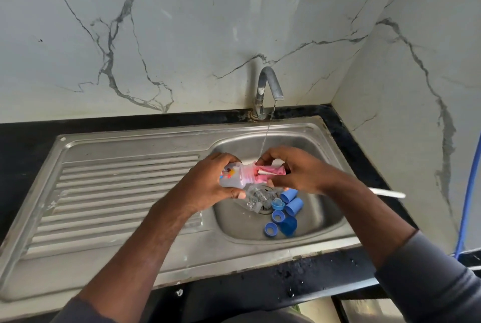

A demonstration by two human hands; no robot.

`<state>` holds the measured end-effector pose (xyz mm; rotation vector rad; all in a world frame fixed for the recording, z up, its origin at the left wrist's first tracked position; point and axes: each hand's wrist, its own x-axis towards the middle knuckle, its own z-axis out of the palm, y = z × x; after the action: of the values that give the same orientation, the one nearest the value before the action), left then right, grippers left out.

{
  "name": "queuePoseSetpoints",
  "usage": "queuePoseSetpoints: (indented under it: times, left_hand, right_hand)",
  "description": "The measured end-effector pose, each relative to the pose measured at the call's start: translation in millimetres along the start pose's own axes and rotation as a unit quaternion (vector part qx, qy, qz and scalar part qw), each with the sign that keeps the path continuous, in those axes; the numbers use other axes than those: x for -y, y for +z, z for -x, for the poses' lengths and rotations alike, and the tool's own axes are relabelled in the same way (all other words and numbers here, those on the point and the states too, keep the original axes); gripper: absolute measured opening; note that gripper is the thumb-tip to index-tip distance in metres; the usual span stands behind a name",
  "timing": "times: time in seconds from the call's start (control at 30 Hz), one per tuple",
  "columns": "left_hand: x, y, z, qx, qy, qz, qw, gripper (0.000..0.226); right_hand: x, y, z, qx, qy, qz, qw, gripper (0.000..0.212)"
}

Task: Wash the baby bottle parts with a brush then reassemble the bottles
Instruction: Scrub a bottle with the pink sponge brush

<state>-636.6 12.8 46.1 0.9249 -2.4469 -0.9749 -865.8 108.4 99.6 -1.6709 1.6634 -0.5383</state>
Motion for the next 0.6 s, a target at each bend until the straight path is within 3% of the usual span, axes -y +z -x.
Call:
queuePoseSetpoints:
  times: [0.17,0.27,0.43,0.6]
  left_hand:
    - [-1.1,4.9,-3.7,0.019,0.005,0.006,1.000,0.072]
    - [-2.9,11.3,-2.2,0.002,0.004,0.045,0.999,0.069]
    - [-4.1,30.4,0.6,0.033,-0.011,0.085,0.996,0.064]
    - [-12.8,30.2,-23.2,0.083,0.011,0.068,0.994,0.063]
  right_hand:
    - [9.9,0.4,-2.1,-0.085,0.006,-0.011,0.996,0.031]
    - [10.0,-5.2,-2.4,-0.060,-0.013,0.051,0.997,0.028]
    - [8.6,-3.0,-6.3,0.048,0.009,0.186,0.981,0.026]
    - [-2.6,-9.9,3.9,0.028,0.005,0.094,0.995,0.049]
